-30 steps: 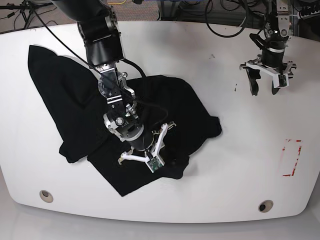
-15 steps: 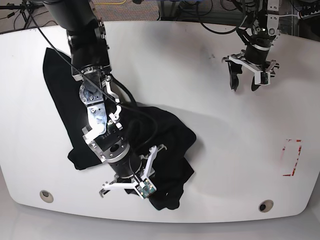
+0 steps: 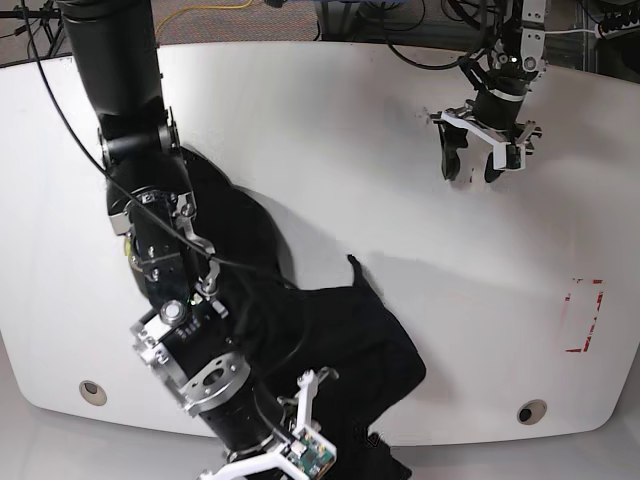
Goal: Fold the T-shirt properly
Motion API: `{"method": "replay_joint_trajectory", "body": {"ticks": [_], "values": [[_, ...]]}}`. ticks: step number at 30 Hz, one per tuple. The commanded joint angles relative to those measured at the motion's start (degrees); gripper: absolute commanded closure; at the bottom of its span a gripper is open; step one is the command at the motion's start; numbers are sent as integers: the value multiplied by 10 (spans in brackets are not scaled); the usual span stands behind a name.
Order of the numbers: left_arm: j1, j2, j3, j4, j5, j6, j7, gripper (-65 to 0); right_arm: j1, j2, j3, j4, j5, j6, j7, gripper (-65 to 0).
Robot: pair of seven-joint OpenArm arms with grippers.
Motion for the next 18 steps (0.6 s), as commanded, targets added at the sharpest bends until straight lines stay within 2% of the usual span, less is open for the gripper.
{"method": "replay_joint_trajectory", "body": {"ticks": [1,9,18], "values": [[-1,-4,-4,10,-2,5,-15,-394,54,2,-3,10,0,-8,14,0],[-14,-2,2,10,-2,5,-15,-394,132,5,-6,12,0,-8,14,0],[-42,20,33,9,0,5,-15,-396,203,4,-8,12,1,-8,14,0]]}}
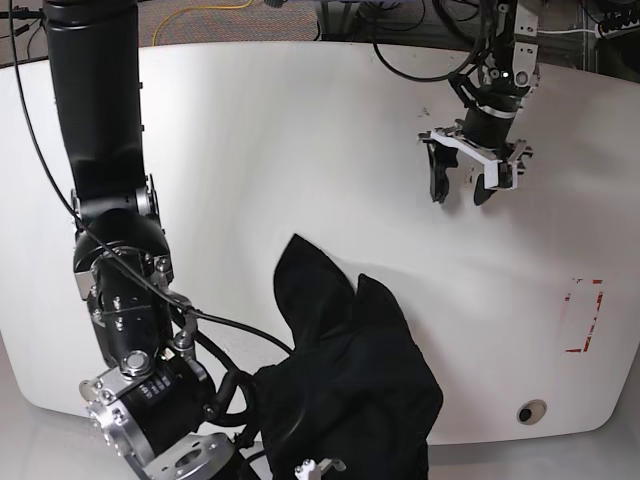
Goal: Fold the T-shirt properly
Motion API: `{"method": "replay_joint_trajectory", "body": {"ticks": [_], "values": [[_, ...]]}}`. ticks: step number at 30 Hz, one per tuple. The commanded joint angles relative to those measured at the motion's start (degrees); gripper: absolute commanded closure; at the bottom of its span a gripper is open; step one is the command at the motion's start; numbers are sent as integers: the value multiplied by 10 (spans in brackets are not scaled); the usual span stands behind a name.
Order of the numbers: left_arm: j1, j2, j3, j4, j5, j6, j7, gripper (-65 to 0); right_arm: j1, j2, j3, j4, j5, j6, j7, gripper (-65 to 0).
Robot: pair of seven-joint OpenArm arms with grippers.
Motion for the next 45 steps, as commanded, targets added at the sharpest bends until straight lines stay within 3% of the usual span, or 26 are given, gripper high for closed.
{"method": "replay_joint_trajectory", "body": {"ticks": [1,10,24,31,37,45], "values": [[-5,5,11,9,1,1,-11,-396,38,-1,4,7,-2,-9,16,0],[-76,10,69,-29,-1,3,-11,-396,72,-20,5,7,-3,-9,2,0],[-197,81,100,-165,2,2,-11,-396,89,-36,5,19,-2,-7,-11,0],[-230,82,166,-196,-1,-2,-11,-396,88,-40,8,19,-8,18,-11,0],[-230,81,207,-195,-1,-49,-11,-396,88,-40,6,19,-8,18,-11,0],[-230,84,211,-198,-1,-123,-11,-396,88,-40,7,17,-8,18,-12,0]]}}
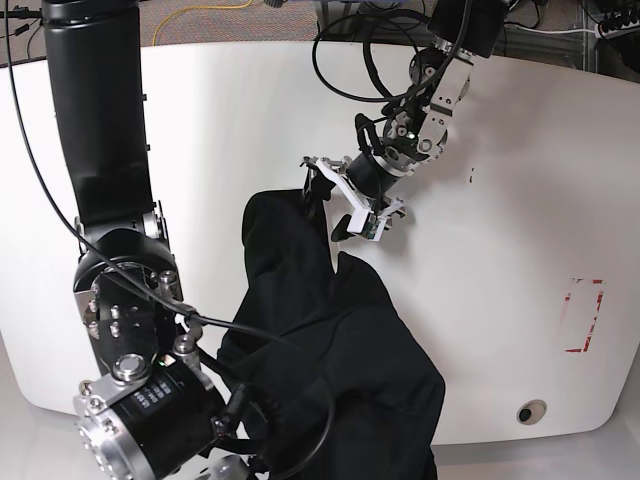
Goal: Fold the T-shirt properly
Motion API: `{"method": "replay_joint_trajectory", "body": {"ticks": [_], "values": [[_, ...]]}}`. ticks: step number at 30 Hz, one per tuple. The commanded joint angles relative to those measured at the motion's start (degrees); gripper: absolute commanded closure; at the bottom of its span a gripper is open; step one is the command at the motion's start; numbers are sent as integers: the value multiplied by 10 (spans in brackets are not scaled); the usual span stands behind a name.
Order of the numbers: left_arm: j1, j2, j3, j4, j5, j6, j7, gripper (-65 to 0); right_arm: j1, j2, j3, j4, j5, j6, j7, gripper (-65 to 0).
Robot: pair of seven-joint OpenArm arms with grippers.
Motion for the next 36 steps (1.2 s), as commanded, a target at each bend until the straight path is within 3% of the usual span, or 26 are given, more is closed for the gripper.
{"method": "replay_joint_trajectory", "body": {"ticks": [1,9,26,28,31,32,33,36], "values": [[-10,6,-1,6,-4,-12,-14,-396,21,-2,7,3,-6,-9,10,0],[-28,8,1,-33,-4,-14,-14,-396,19,-2,8,3,-6,-9,10,0],[-99,50,15,-143,-5,-14,-14,-382,14,-3,9,4,-6,-9,9,0],[-99,50,13,-149,-5,-14,-14,-321,9,-3,9,4,-7,-9,9,0],[-103,50,12,-161,-5,-11,-14,-142,7,-3,9,4,-7,-9,9,0],[-106,50,11,-167,-5,-11,-14,-50,5,-3,9,4,-7,-9,9,0],[-107,50,11,-170,-5,-11,-14,-10,5,-3,9,4,-7,-9,9,0],[-108,48,11,-167,-5,-11,-14,0,0,-2,10,4,-7,-9,9,0]]}}
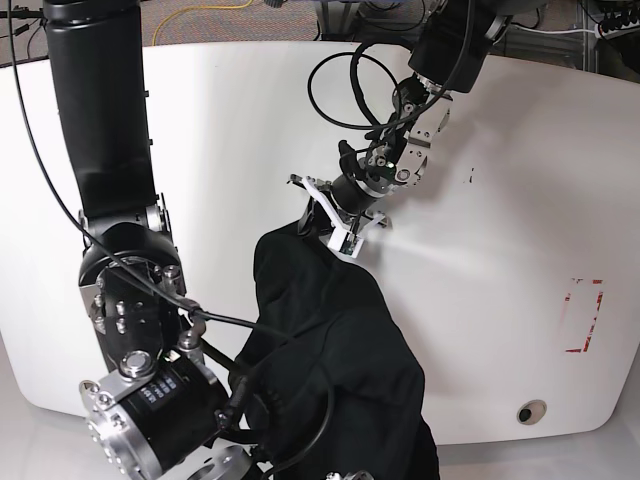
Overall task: Fold the T-shirt properly
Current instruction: 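Grasp the raised shirt edge with the left gripper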
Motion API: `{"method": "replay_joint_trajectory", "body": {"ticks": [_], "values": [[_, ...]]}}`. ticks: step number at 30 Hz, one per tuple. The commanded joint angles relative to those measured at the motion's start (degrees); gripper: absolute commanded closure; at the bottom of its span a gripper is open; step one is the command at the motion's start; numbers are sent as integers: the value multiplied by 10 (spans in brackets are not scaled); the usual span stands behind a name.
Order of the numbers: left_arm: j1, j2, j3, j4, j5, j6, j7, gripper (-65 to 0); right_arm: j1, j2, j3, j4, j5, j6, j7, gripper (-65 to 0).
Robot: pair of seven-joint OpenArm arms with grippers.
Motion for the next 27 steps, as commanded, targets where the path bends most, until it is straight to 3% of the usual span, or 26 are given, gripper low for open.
{"method": "replay_joint_trajectory", "body": {"ticks": [1,5,13,27], "values": [[-11,4,-1,17,-6,-6,-15,-11,20,0,8,4,-7,-9,10,0],[4,1,-19,38,-6,-6,-15,0,14,0,25,4,-7,-9,10,0],[56,-37,-90,140,-6,-6,-12,0,-1,11,66,1,-7,-6,10,0],[153,-130,-288,390,-6,-9,97,0,-47,69,162,-77,-5,-5,11,-2]]}}
